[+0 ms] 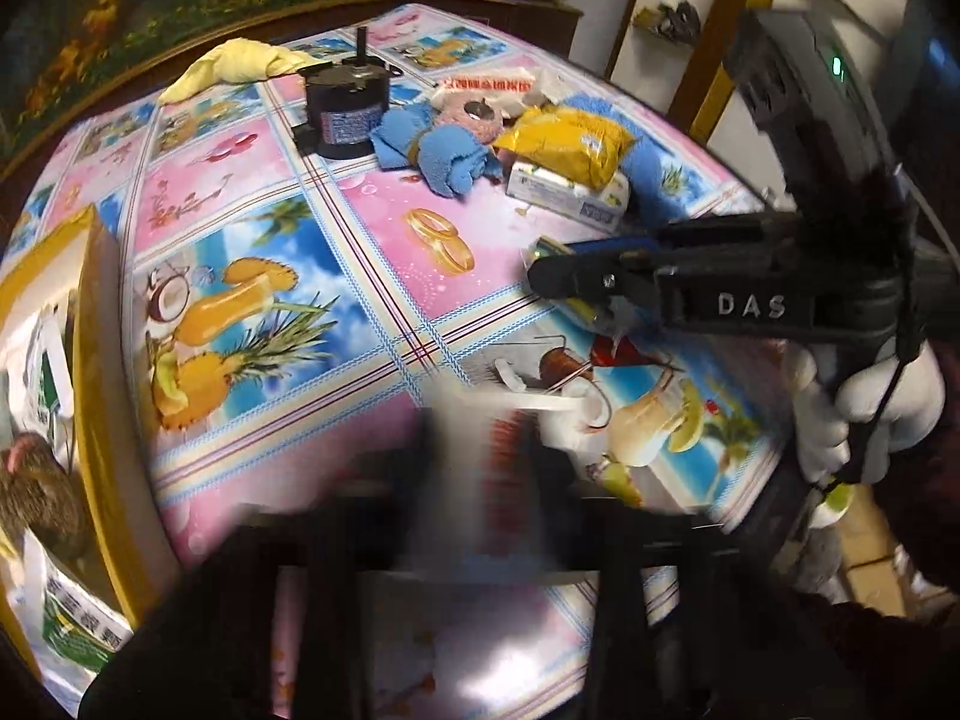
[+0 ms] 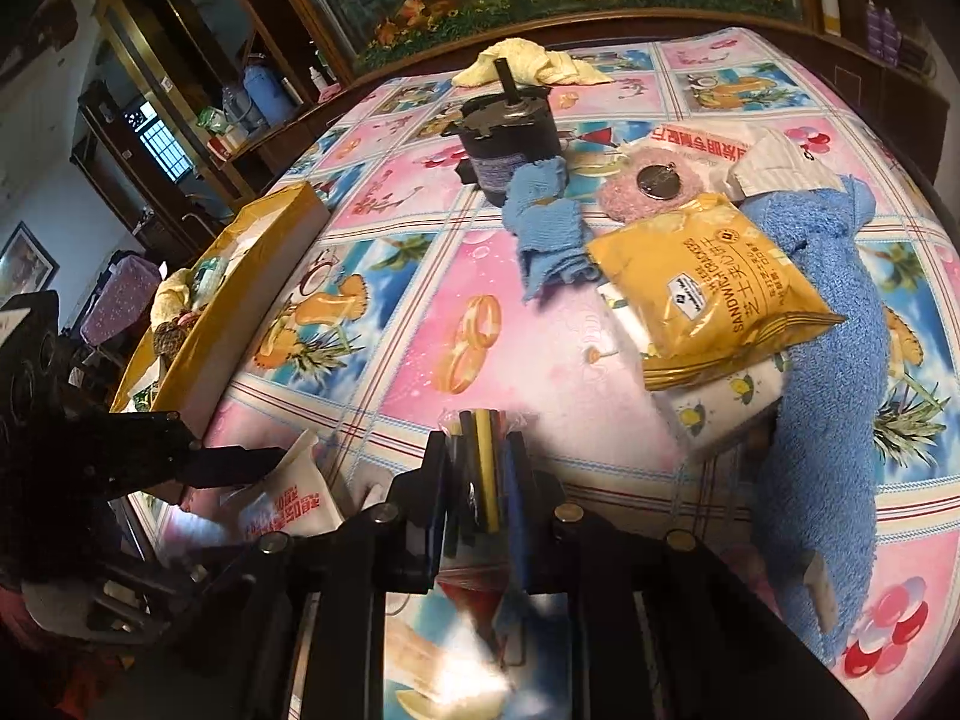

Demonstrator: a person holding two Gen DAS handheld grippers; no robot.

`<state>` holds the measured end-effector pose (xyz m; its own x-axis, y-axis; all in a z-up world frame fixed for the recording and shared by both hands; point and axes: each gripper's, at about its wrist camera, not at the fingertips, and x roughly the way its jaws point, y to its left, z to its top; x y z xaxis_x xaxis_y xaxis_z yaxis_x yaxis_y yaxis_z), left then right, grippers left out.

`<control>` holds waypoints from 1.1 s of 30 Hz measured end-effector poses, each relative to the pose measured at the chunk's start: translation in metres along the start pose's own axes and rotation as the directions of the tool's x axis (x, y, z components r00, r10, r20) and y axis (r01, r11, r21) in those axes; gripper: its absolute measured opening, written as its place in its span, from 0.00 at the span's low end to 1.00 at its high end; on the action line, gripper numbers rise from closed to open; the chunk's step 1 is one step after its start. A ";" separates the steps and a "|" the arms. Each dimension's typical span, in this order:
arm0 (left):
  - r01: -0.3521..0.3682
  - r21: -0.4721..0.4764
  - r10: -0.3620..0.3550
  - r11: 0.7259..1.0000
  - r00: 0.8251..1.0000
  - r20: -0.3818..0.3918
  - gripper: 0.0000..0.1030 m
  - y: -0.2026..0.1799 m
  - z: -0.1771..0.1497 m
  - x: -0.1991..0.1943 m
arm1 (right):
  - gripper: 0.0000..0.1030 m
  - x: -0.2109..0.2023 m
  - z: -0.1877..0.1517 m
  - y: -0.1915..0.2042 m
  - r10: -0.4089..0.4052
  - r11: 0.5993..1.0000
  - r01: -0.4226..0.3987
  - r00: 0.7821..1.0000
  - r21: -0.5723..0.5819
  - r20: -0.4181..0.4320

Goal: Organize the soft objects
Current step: 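Grasp the white red-print packet with the left gripper while the right gripper holds the markers, then carry the red-print packet and markers over the box and open both grippers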

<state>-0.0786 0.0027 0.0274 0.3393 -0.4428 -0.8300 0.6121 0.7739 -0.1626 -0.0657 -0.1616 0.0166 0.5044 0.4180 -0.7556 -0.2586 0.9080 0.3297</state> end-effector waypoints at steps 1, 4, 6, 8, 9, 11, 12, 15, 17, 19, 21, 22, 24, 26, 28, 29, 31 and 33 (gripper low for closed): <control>0.025 -0.028 -0.025 0.999 1.000 0.015 0.05 0.005 -0.001 -0.009 | 0.16 0.000 0.000 0.002 0.000 1.000 0.000 1.000 0.000 0.002; 0.031 -0.082 -0.027 0.996 0.999 0.046 0.05 0.016 -0.008 -0.023 | 0.16 0.002 0.001 0.009 0.005 1.000 -0.005 1.000 -0.015 -0.007; 0.042 -0.112 -0.037 0.993 0.998 0.040 0.05 0.021 -0.013 -0.028 | 0.16 0.006 0.003 0.012 0.001 1.000 -0.001 1.000 -0.022 -0.017; 0.067 -0.117 -0.062 0.991 0.997 0.049 0.07 0.014 -0.020 -0.036 | 0.16 0.007 0.004 0.015 0.000 1.000 -0.001 1.000 -0.019 -0.022; 0.097 -0.108 -0.091 0.989 0.994 0.054 0.12 0.008 -0.022 -0.038 | 0.16 0.006 0.002 0.016 -0.003 1.000 0.003 1.000 -0.019 -0.020; 0.141 -0.086 -0.135 0.986 0.989 0.067 0.48 -0.004 -0.026 -0.042 | 0.16 0.002 -0.002 0.016 -0.007 1.000 0.007 1.000 -0.010 -0.014; 0.154 -0.074 -0.149 0.985 0.986 0.072 0.54 -0.015 -0.028 -0.042 | 0.16 -0.001 -0.004 0.014 -0.009 1.000 0.009 1.000 0.000 -0.008; 0.177 -0.063 -0.174 0.982 0.983 0.052 0.57 -0.039 -0.028 -0.033 | 0.16 -0.015 -0.014 0.003 -0.016 0.999 0.016 1.000 0.039 0.015; 0.120 -0.039 -0.119 0.992 0.993 0.017 0.58 -0.059 -0.026 -0.020 | 0.16 -0.026 -0.019 -0.006 -0.031 0.998 0.029 0.999 0.063 0.027; 0.047 0.016 -0.047 0.999 0.998 -0.030 0.58 -0.079 -0.026 -0.001 | 0.16 -0.035 -0.023 -0.016 -0.046 0.995 0.043 0.998 0.086 0.038; -0.069 0.097 0.069 0.993 0.998 -0.003 0.60 -0.099 -0.028 0.010 | 0.16 -0.040 -0.024 -0.024 -0.054 0.993 0.048 0.998 0.109 0.045; -0.112 0.147 0.114 0.983 0.994 -0.004 0.62 -0.109 -0.028 0.016 | 0.16 -0.042 -0.025 -0.026 -0.054 0.992 0.048 0.997 0.118 0.048; -0.080 0.157 0.079 0.984 0.997 0.011 0.51 -0.110 -0.026 0.016 | 0.16 -0.044 -0.027 -0.027 -0.050 0.991 0.043 0.997 0.125 0.055; -0.099 0.139 0.098 0.985 0.995 0.013 0.42 -0.098 -0.024 0.013 | 0.16 -0.045 -0.029 -0.024 -0.040 0.992 0.032 0.997 0.121 0.059; -0.097 0.086 0.096 0.992 0.995 0.016 0.41 -0.079 -0.023 0.009 | 0.16 -0.044 -0.031 -0.020 -0.027 0.993 0.020 0.998 0.113 0.062; -0.096 0.059 0.096 0.994 0.995 0.016 0.40 -0.071 -0.023 0.008 | 0.16 -0.043 -0.031 -0.018 -0.020 0.994 0.013 0.998 0.110 0.062; -0.062 -0.016 0.063 0.998 0.998 0.030 0.40 -0.052 -0.022 0.000 | 0.16 -0.039 -0.031 -0.015 -0.005 0.994 -0.002 0.998 0.108 0.062; -0.064 -0.067 0.068 0.996 0.995 0.067 0.40 -0.037 -0.020 -0.013 | 0.16 -0.036 -0.030 -0.013 0.013 0.994 -0.019 0.998 0.109 0.060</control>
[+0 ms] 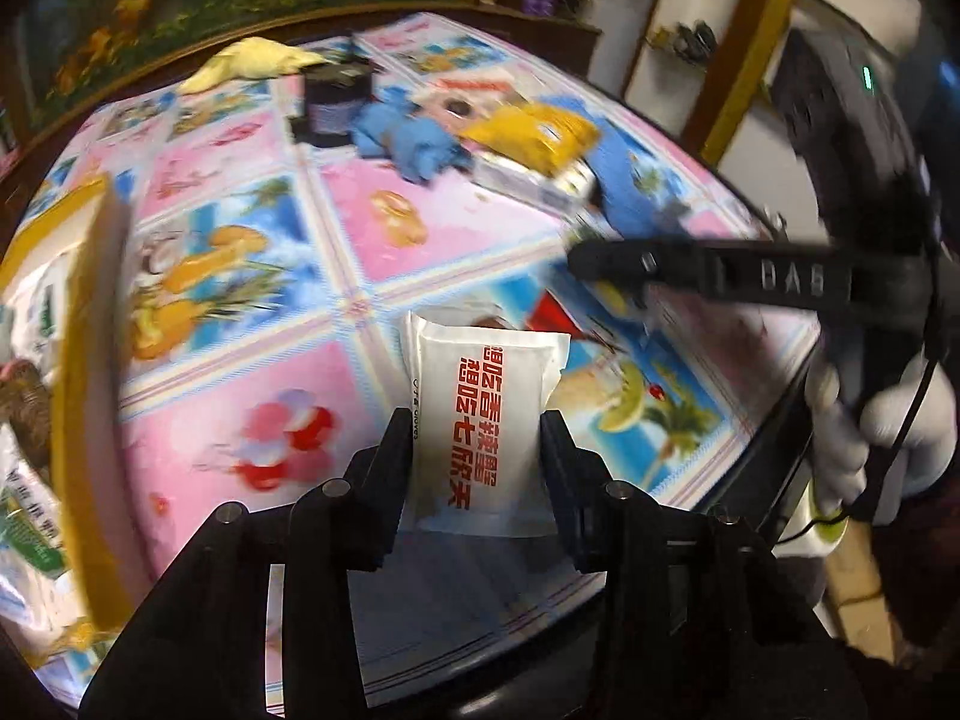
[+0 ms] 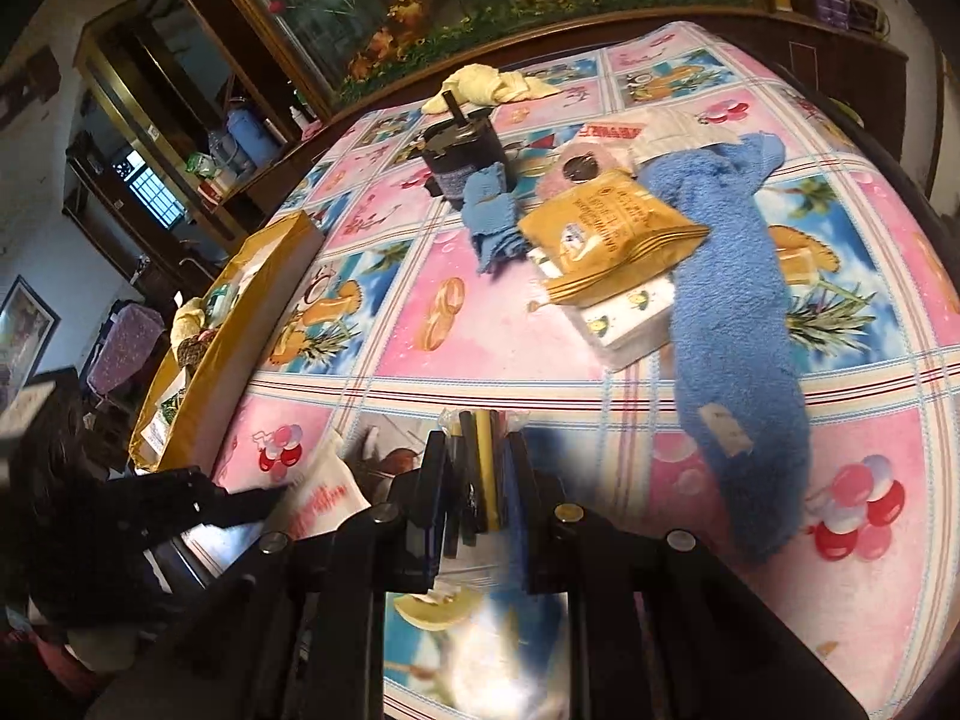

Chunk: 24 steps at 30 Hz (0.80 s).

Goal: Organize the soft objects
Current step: 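Carry the red-print packet and markers over the box and open both grippers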

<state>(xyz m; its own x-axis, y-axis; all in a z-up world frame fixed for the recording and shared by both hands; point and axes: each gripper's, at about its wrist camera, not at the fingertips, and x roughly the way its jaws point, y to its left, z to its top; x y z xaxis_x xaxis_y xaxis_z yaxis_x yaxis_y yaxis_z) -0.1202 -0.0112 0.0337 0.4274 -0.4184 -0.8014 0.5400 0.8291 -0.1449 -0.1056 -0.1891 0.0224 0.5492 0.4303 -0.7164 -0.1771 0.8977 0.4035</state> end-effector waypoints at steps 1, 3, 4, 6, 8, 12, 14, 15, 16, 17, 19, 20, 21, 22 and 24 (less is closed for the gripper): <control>-0.002 -0.017 0.002 1.000 1.000 0.022 0.40 0.006 0.002 -0.007 | 0.16 0.002 0.001 0.002 0.008 1.000 -0.008 1.000 -0.002 -0.001; -0.015 -0.065 0.019 0.998 0.998 0.066 0.40 0.025 0.004 -0.028 | 0.16 0.004 0.004 0.011 0.024 1.000 -0.024 1.000 -0.016 -0.006; -0.027 -0.089 0.034 0.996 0.996 0.081 0.40 0.034 0.004 -0.036 | 0.16 0.006 0.006 0.015 0.030 0.999 -0.030 1.000 -0.026 -0.007; -0.053 -0.146 0.069 0.988 0.992 0.107 0.40 0.061 0.004 -0.055 | 0.16 0.009 0.011 0.027 0.048 0.998 -0.049 0.999 -0.051 -0.010; -0.084 -0.208 0.111 0.974 0.986 0.121 0.40 0.091 0.004 -0.069 | 0.16 0.014 0.018 0.041 0.074 0.994 -0.075 0.997 -0.075 -0.017; -0.126 -0.318 0.173 0.940 0.977 0.127 0.40 0.156 0.008 -0.089 | 0.16 0.029 0.030 0.078 0.115 0.984 -0.120 0.992 -0.132 -0.045; -0.121 -0.378 0.178 0.918 0.977 0.119 0.40 0.193 0.014 -0.090 | 0.16 0.038 0.037 0.099 0.128 0.977 -0.137 0.990 -0.165 -0.061; -0.105 -0.414 0.168 0.904 0.979 0.117 0.40 0.212 0.017 -0.088 | 0.16 0.044 0.040 0.110 0.133 0.973 -0.143 0.989 -0.182 -0.068; -0.083 -0.446 0.152 0.891 0.981 0.119 0.40 0.230 0.019 -0.087 | 0.16 0.050 0.043 0.121 0.138 0.969 -0.150 0.988 -0.196 -0.075; -0.053 -0.474 0.128 0.879 0.984 0.126 0.41 0.247 0.021 -0.082 | 0.16 0.057 0.046 0.132 0.145 0.965 -0.159 0.986 -0.207 -0.084; -0.020 -0.518 0.110 0.855 0.984 0.143 0.41 0.273 0.026 -0.074 | 0.16 0.072 0.052 0.151 0.159 0.960 -0.179 0.981 -0.217 -0.106; -0.016 -0.530 0.110 0.848 0.983 0.147 0.42 0.283 0.029 -0.068 | 0.16 0.080 0.055 0.162 0.161 0.956 -0.185 0.980 -0.227 -0.120; -0.020 -0.536 0.115 0.844 0.983 0.144 0.42 0.290 0.033 -0.063 | 0.16 0.086 0.057 0.172 0.158 0.953 -0.185 0.979 -0.241 -0.127; -0.039 -0.542 0.134 0.840 0.982 0.136 0.43 0.297 0.036 -0.059 | 0.15 0.093 0.059 0.183 0.152 0.948 -0.183 0.979 -0.260 -0.136; -0.066 -0.556 0.158 0.829 0.980 0.118 0.46 0.310 0.040 -0.052 | 0.15 0.104 0.060 0.201 0.141 0.939 -0.181 0.978 -0.293 -0.152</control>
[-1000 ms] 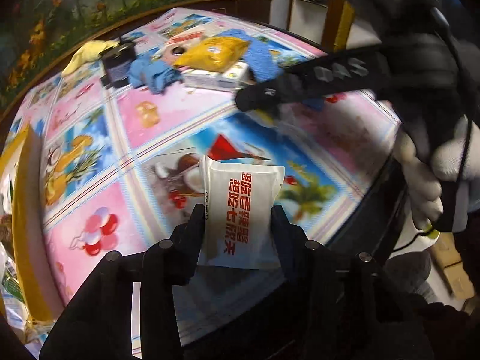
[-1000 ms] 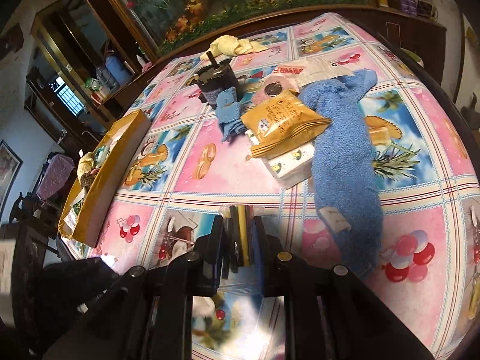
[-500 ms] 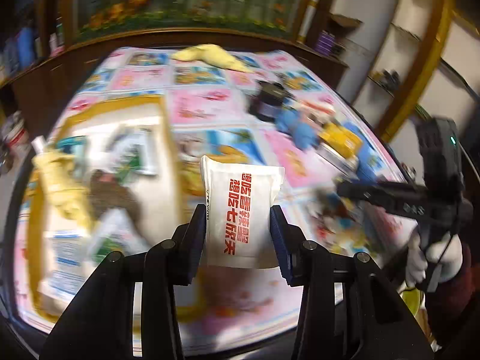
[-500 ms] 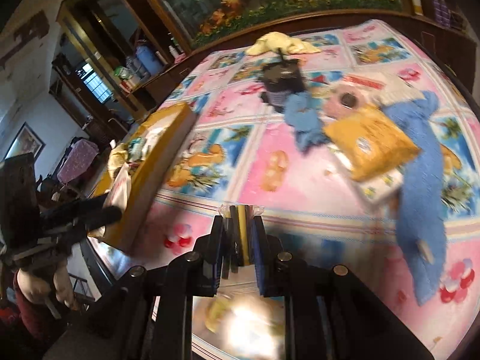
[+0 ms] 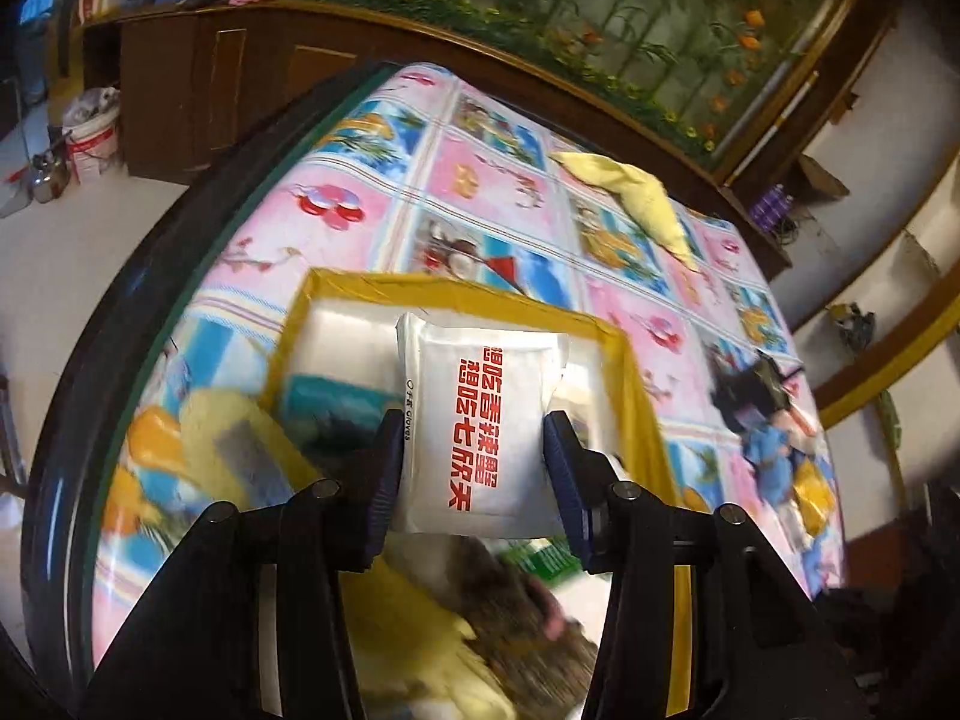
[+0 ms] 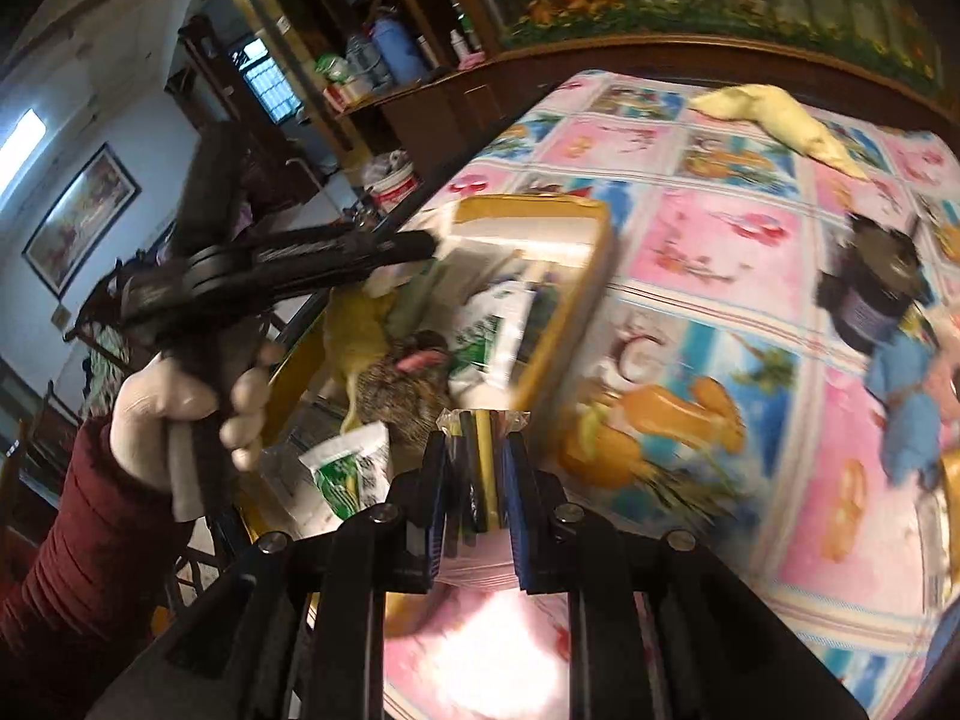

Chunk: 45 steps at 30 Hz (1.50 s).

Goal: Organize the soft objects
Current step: 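Carry the red-print packet and markers over the box and open both grippers, then grasp the yellow sandwich crackers pack with the right gripper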

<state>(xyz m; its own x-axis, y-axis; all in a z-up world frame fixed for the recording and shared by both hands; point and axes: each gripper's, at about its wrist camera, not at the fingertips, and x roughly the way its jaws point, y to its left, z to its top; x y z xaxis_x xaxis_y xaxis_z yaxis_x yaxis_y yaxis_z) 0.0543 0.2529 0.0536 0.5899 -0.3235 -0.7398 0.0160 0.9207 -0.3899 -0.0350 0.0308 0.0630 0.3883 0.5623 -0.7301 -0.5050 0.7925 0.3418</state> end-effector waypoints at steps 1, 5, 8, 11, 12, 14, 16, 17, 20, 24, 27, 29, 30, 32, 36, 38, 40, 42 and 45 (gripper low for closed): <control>0.001 -0.016 -0.001 1.000 1.000 -0.009 0.49 0.005 0.004 0.004 | 0.16 0.007 0.004 0.007 -0.002 1.000 0.002 1.000 -0.016 -0.009; 0.058 -0.102 -0.061 0.993 0.998 -0.024 0.51 0.021 0.008 0.006 | 0.17 0.032 0.015 0.028 -0.036 0.997 0.034 0.999 -0.072 -0.024; 0.097 -0.143 -0.100 0.985 0.995 -0.009 0.56 0.030 0.006 0.000 | 0.20 0.043 0.020 0.032 -0.063 0.996 0.062 0.998 -0.064 -0.028; 0.120 -0.184 -0.121 0.975 0.993 0.008 0.56 0.036 0.001 -0.012 | 0.27 0.049 0.020 0.025 -0.053 0.998 0.053 0.998 -0.017 -0.042; 0.136 -0.195 -0.136 0.971 0.991 0.015 0.56 0.036 -0.002 -0.017 | 0.28 0.048 0.019 0.024 -0.052 0.999 0.052 0.998 -0.012 -0.039; 0.151 -0.200 -0.148 0.968 0.989 0.029 0.56 0.033 -0.005 -0.028 | 0.30 0.044 0.017 0.020 -0.042 0.999 0.042 0.999 0.004 -0.029; 0.178 -0.198 -0.171 0.964 0.984 0.053 0.56 0.025 -0.010 -0.039 | 0.32 0.040 0.015 0.017 -0.022 1.000 0.022 1.000 0.021 -0.016; 0.190 -0.198 -0.182 0.962 0.981 0.061 0.56 0.019 -0.013 -0.045 | 0.32 0.036 0.014 0.015 -0.016 0.999 0.016 1.000 0.030 -0.007; 0.239 -0.184 -0.226 0.953 0.970 0.092 0.56 -0.002 -0.024 -0.064 | 0.32 0.022 0.007 0.010 0.000 0.999 -0.001 1.000 0.045 0.022; 0.269 -0.124 -0.252 0.955 0.958 0.137 0.62 -0.044 -0.042 -0.092 | 0.32 -0.004 -0.006 -0.017 -0.038 0.997 0.034 0.998 0.076 0.057; 0.304 -0.082 -0.289 0.949 0.945 0.153 0.63 -0.073 -0.058 -0.104 | 0.32 -0.034 -0.013 -0.057 -0.135 0.984 0.123 0.988 0.130 0.080; 0.338 -0.061 -0.326 0.939 0.933 0.154 0.69 -0.091 -0.072 -0.106 | 0.32 -0.053 -0.013 -0.089 -0.227 0.961 0.207 0.969 0.184 0.096; 0.344 -0.051 -0.333 0.938 0.931 0.149 0.69 -0.099 -0.079 -0.104 | 0.32 -0.061 -0.012 -0.107 -0.280 0.942 0.255 0.955 0.217 0.095; 0.345 -0.035 -0.339 0.938 0.933 0.118 0.69 -0.114 -0.091 -0.093 | 0.32 -0.072 -0.008 -0.138 -0.370 0.904 0.339 0.926 0.261 0.078; 0.317 -0.034 -0.316 0.948 0.949 0.008 0.69 -0.132 -0.112 -0.062 | 0.32 -0.066 0.006 -0.172 -0.436 0.874 0.411 0.899 0.260 0.044; 0.305 -0.033 -0.305 0.952 0.952 -0.016 0.69 -0.138 -0.119 -0.055 | 0.32 -0.063 0.010 -0.186 -0.394 0.883 0.366 0.918 0.294 0.039; 0.279 -0.014 -0.279 0.960 0.960 -0.023 0.69 -0.141 -0.123 -0.053 | 0.32 -0.056 0.011 -0.193 -0.335 0.896 0.304 0.941 0.323 0.045; 0.267 -0.008 -0.267 0.964 0.963 -0.026 0.69 -0.143 -0.123 -0.052 | 0.32 -0.043 0.013 -0.193 -0.263 0.916 0.243 0.965 0.321 0.022; 0.255 0.001 -0.255 0.967 0.967 -0.030 0.69 -0.144 -0.125 -0.050 | 0.34 -0.045 0.008 -0.176 -0.106 0.956 0.094 0.994 0.277 0.028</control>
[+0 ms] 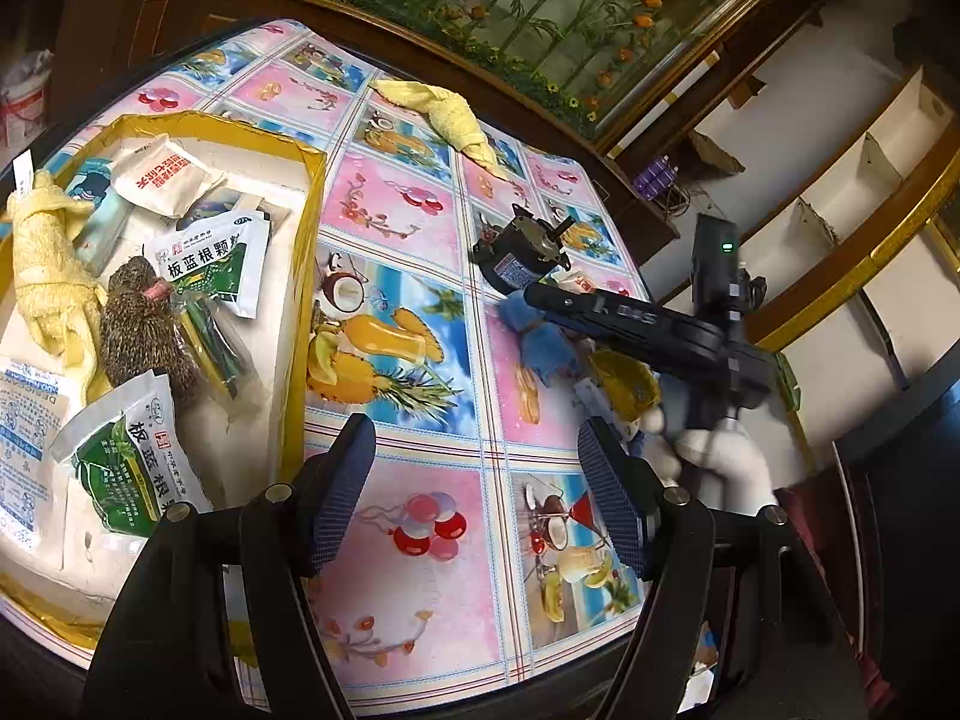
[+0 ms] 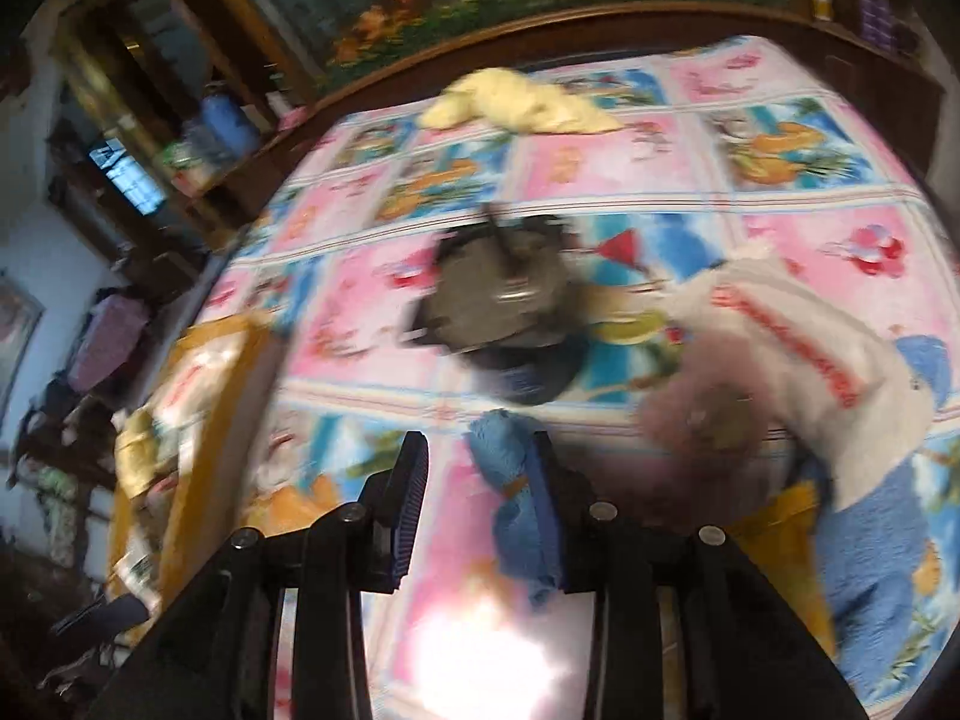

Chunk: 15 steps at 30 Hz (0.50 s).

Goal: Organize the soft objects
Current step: 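Grasp the yellow sandwich crackers pack with the right gripper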

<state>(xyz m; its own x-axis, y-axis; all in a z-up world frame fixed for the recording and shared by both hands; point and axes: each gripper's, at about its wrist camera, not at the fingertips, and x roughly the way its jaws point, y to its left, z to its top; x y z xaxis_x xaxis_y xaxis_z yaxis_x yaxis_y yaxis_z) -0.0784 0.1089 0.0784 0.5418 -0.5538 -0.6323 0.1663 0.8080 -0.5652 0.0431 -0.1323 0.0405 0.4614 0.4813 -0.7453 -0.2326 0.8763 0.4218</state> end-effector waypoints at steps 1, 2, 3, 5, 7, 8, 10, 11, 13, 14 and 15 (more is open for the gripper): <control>-0.003 0.002 0.003 1.000 1.000 -0.006 0.69 0.001 0.000 0.003 | 0.34 -0.002 -0.003 0.004 0.103 0.995 -0.103 0.994 0.006 -0.033; -0.007 0.004 0.007 1.000 1.000 -0.014 0.69 0.001 0.000 0.006 | 0.34 -0.005 -0.005 0.007 0.163 0.987 -0.163 0.986 0.009 -0.042; -0.010 0.007 0.010 1.000 1.000 -0.023 0.69 0.001 -0.001 0.010 | 0.34 -0.016 -0.009 0.012 0.189 0.982 -0.189 0.982 -0.005 -0.025; -0.013 0.017 0.013 1.000 0.999 -0.042 0.69 0.000 -0.002 0.015 | 0.34 -0.037 -0.014 0.014 0.171 0.985 -0.171 0.985 -0.031 0.018; -0.016 0.032 0.018 0.999 0.998 -0.066 0.69 -0.003 -0.002 0.023 | 0.34 -0.058 -0.018 0.004 0.102 0.995 -0.100 0.992 -0.027 0.077; -0.017 0.042 0.020 0.999 0.997 -0.074 0.69 -0.005 -0.002 0.028 | 0.34 -0.066 -0.019 -0.002 0.061 0.998 -0.059 0.993 -0.023 0.101; -0.024 0.060 0.029 0.998 0.996 -0.089 0.69 -0.010 0.001 0.040 | 0.34 -0.080 -0.025 -0.016 -0.005 1.000 0.006 0.991 -0.003 0.131; -0.034 0.068 0.041 0.997 0.994 -0.100 0.69 -0.013 0.003 0.049 | 0.34 -0.084 -0.028 -0.025 -0.026 1.000 0.024 0.990 0.018 0.136; -0.084 0.098 0.093 0.992 0.991 -0.095 0.69 -0.021 0.010 0.064 | 0.34 -0.091 -0.032 -0.042 -0.044 0.998 0.035 0.988 0.059 0.148; -0.084 0.112 0.094 0.990 0.991 -0.094 0.69 -0.025 0.015 0.073 | 0.34 -0.092 -0.032 -0.049 -0.053 0.996 0.042 0.987 0.074 0.154; -0.073 0.116 0.085 0.991 0.991 -0.104 0.69 -0.030 0.020 0.082 | 0.34 -0.097 -0.033 -0.056 -0.061 0.995 0.047 0.985 0.090 0.164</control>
<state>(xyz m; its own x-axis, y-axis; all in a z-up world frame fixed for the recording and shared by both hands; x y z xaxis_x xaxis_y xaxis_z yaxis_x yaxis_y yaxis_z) -0.0226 0.0434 0.0536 0.4654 -0.5008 -0.7298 0.2205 0.8641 -0.4524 -0.0171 -0.2272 0.0725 0.6088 0.4165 -0.6752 -0.1325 0.8925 0.4311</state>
